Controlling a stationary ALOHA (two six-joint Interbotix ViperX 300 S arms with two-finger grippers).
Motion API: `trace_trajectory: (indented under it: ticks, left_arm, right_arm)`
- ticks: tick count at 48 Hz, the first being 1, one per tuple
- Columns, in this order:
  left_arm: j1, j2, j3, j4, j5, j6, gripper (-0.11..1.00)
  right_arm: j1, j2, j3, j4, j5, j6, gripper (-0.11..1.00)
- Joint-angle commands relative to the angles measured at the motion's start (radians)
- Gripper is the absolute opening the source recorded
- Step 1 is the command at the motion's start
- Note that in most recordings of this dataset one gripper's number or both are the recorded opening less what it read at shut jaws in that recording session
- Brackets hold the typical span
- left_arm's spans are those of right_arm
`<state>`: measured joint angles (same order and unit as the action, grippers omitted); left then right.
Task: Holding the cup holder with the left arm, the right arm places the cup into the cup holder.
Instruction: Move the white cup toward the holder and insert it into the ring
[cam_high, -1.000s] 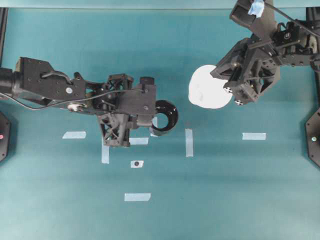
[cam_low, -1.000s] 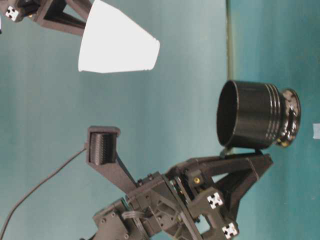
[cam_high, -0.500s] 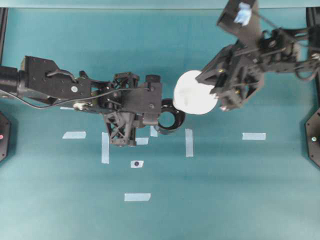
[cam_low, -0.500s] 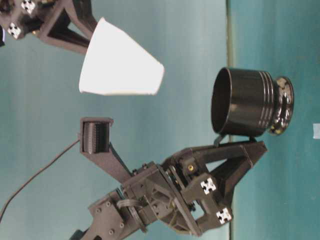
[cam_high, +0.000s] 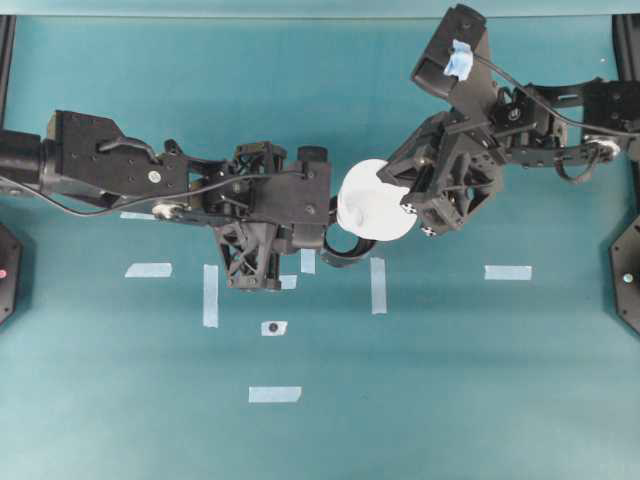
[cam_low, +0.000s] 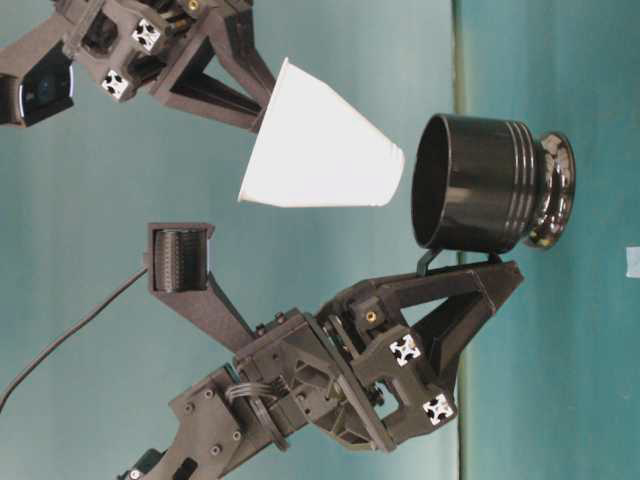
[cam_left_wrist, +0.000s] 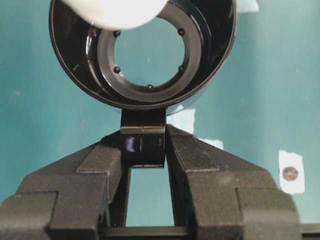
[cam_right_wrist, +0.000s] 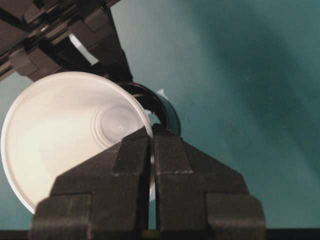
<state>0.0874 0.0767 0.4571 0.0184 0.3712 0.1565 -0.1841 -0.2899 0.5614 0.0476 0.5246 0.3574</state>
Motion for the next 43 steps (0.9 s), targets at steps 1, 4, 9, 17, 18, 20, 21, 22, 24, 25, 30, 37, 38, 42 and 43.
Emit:
trace_trajectory:
  ticks: [1,4,9,17,18,20,21,22,24,25,30,37,38,42,43]
  left_arm:
    - [-0.002,-0.021,-0.026,0.003,-0.011,0.002,0.25]
    - [-0.002,-0.021,-0.026,0.003,-0.011,0.002,0.25]
    - [-0.002,-0.023,-0.026,0.003,-0.011,0.002,0.25]
    - [-0.002,-0.025,-0.026,0.003,-0.011,0.002,0.25]
    - [-0.003,-0.025,-0.026,0.003,-0.011,0.002,0.25]
    - [-0.002,-0.025,-0.028,0.003,-0.011,0.002,0.25]
    - [-0.002,-0.025,-0.028,0.003,-0.011,0.002,0.25]
    - [-0.002,-0.025,-0.028,0.003,-0.011,0.002,0.25]
    - [-0.002,-0.025,-0.029,0.003,-0.011,0.002,0.25]
    - [-0.002,-0.025,-0.029,0.003,-0.011,0.002,0.25]
    - [-0.002,-0.023,-0.029,0.003,-0.011,0.002,0.25]
    - [0.0,-0.02,-0.031,0.003,-0.012,0.002,0.25]
    - [-0.002,-0.02,-0.031,0.003,-0.014,0.002,0.25]
    - [-0.002,-0.021,-0.031,0.003,-0.02,0.002,0.25]
    - [-0.002,-0.021,-0.031,0.003,-0.021,0.002,0.25]
  right_arm:
    - [0.003,-0.002,-0.011,0.003,-0.009,0.014,0.03]
    - [0.008,0.008,-0.011,0.002,-0.009,0.017,0.03]
    - [0.015,0.029,-0.015,0.003,-0.011,0.017,0.03]
    - [0.015,0.054,-0.02,0.002,-0.014,0.017,0.03]
    - [0.015,0.06,-0.02,0.0,-0.014,0.017,0.03]
    - [0.015,0.066,-0.021,0.0,-0.014,0.017,0.03]
    - [0.017,0.069,-0.021,0.0,-0.014,0.017,0.03]
    - [0.015,0.072,-0.023,0.0,-0.014,0.017,0.03]
    - [0.015,0.08,-0.025,-0.002,-0.014,0.017,0.03]
    - [0.015,0.083,-0.026,-0.002,-0.014,0.017,0.03]
    - [0.015,0.104,-0.037,-0.003,-0.014,0.017,0.03]
    - [0.017,0.127,-0.054,-0.005,-0.014,0.015,0.03]
    - [0.015,0.13,-0.054,-0.005,-0.014,0.015,0.03]
    - [0.015,0.143,-0.06,-0.005,-0.014,0.014,0.03]
    - [0.015,0.144,-0.058,-0.005,-0.014,0.014,0.03]
